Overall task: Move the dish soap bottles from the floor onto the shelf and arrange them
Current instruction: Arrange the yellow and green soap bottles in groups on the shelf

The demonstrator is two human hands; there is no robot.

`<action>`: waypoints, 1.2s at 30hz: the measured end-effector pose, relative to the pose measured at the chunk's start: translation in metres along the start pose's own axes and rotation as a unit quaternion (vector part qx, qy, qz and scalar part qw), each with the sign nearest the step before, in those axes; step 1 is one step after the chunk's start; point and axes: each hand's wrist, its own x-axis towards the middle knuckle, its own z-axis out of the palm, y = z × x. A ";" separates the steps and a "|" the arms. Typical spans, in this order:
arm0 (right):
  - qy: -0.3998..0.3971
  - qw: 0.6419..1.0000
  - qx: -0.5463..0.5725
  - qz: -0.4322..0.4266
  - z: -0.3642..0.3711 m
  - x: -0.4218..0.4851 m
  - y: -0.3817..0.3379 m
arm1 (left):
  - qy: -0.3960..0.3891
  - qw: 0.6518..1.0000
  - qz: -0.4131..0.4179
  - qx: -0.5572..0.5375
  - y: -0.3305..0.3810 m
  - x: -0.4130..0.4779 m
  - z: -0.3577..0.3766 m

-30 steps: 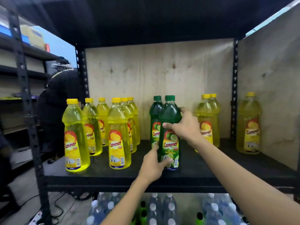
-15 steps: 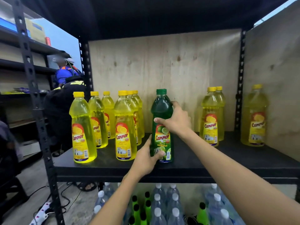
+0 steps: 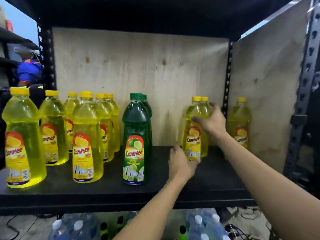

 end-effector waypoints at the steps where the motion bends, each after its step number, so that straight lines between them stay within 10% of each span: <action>1: -0.003 1.000 -0.015 -0.019 0.003 0.008 -0.002 | -0.012 1.000 -0.025 -0.009 0.002 0.013 0.012; 36: -0.081 0.988 -0.120 -0.058 0.110 0.098 -0.004 | 0.063 0.997 -0.050 0.006 -0.049 0.153 0.051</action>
